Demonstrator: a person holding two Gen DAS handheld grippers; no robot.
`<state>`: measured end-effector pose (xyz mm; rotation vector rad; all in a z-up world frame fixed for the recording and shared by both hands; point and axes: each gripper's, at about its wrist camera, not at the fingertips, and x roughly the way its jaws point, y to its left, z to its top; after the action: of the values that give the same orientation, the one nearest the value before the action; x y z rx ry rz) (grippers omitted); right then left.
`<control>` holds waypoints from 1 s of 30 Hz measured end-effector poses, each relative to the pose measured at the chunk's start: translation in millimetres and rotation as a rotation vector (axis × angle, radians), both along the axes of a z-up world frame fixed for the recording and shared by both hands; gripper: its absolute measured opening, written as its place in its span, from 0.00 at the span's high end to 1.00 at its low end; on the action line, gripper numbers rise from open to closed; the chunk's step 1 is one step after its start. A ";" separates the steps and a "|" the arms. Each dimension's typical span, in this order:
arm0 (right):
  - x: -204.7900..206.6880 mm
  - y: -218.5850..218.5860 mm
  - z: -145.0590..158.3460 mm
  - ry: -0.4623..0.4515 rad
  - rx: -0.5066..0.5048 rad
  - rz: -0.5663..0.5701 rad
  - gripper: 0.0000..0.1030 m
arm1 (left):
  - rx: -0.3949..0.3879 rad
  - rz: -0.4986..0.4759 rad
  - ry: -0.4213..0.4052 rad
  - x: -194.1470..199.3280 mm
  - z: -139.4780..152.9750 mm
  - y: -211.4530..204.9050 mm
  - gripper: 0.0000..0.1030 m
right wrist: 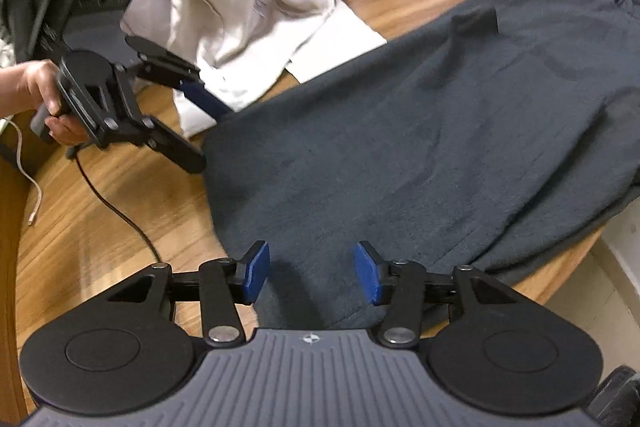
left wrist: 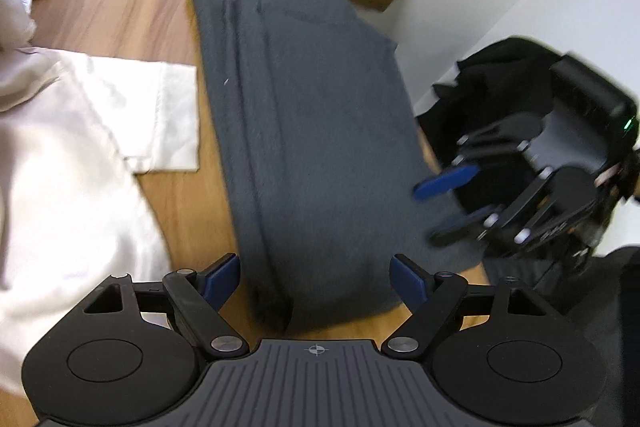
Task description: Fold clothes
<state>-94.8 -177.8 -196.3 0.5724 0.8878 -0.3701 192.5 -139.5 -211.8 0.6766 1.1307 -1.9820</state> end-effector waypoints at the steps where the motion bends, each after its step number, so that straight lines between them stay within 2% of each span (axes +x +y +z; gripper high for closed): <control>1: 1.7 -0.5 -1.3 0.006 -0.004 0.007 0.47 | -0.004 0.003 0.031 0.8 0.1 -2.2 0.20; 5: 4.0 -2.4 -4.9 0.039 -0.009 0.007 0.46 | -0.010 -0.005 0.139 -1.5 1.6 -5.4 0.20; 8: 5.6 1.3 -8.7 0.051 -0.015 0.009 0.44 | -0.014 -0.043 0.079 -10.5 -3.9 -3.7 0.20; 10: 7.1 4.3 -9.8 0.055 -0.022 0.014 0.41 | 0.006 -0.030 0.056 -9.3 -11.9 -2.3 0.20; 15: 9.3 11.6 -11.4 0.063 -0.042 0.033 0.36 | 0.043 0.036 0.140 3.5 -22.5 -3.0 0.20; 21: 11.3 13.2 -11.7 0.060 -0.045 0.049 0.32 | 0.086 0.023 0.240 -0.6 -30.3 -17.4 0.19; 24: 10.3 12.8 -11.6 0.058 -0.041 0.048 0.32 | 0.110 -0.043 0.225 -5.2 -28.5 -19.1 0.19; 30: 6.2 12.1 -10.8 0.049 -0.034 0.046 0.32 | 0.178 -0.255 0.104 -13.7 -17.5 -10.3 0.20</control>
<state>-88.6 -165.7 -207.1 0.5122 0.9386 -0.3582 178.8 -149.8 -229.3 0.8544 1.3516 -2.1674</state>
